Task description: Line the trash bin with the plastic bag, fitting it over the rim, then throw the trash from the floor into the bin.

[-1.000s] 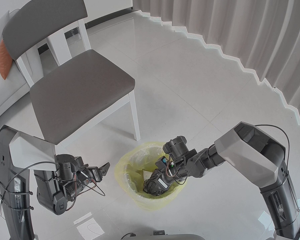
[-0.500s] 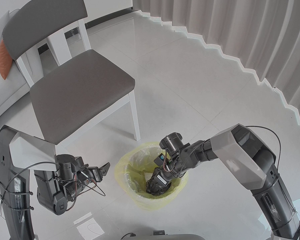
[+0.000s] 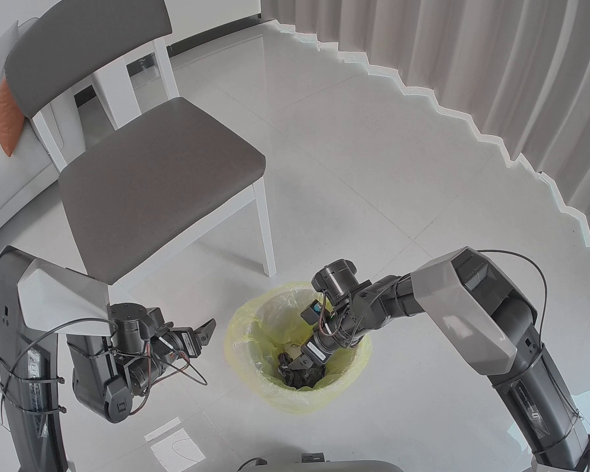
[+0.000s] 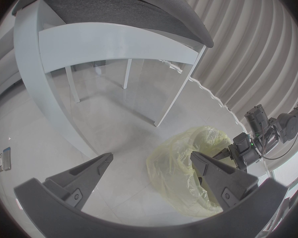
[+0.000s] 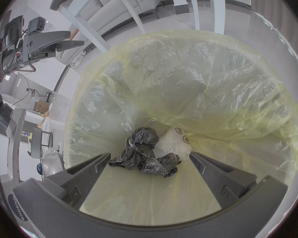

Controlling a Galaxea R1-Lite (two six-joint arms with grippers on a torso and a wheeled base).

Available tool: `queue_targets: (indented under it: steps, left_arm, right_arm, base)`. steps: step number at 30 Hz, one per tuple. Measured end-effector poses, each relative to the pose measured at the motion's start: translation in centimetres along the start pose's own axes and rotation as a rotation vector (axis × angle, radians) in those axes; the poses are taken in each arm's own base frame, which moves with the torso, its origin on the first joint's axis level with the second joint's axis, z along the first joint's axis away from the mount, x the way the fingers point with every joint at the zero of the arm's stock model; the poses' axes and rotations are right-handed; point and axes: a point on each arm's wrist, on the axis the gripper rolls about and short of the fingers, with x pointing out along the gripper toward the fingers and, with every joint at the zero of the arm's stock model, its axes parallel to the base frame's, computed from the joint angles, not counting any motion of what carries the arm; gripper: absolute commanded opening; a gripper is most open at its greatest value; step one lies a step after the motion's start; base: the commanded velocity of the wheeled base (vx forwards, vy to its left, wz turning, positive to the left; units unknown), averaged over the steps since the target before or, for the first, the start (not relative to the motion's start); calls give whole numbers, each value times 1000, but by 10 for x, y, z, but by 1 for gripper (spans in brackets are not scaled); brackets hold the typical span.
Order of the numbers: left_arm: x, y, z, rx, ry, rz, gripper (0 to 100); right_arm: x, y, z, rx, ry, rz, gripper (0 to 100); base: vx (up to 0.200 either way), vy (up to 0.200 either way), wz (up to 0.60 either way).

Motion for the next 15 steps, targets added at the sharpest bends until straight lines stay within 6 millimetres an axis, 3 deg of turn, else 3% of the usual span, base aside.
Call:
queue_targets:
  steps: [7, 15]
  left_arm:
    - [-1, -2, -1, 3, 5, -3, 100]
    - [4, -10, -4, 20, 3, -23, 100]
  right_arm:
    - [-9, 2, 4, -3, -9, -4, 100]
    - [-45, 9, 14, -15, -75, -21, 100]
  base:
    - [0, 0, 0]
    - [0, 0, 0]
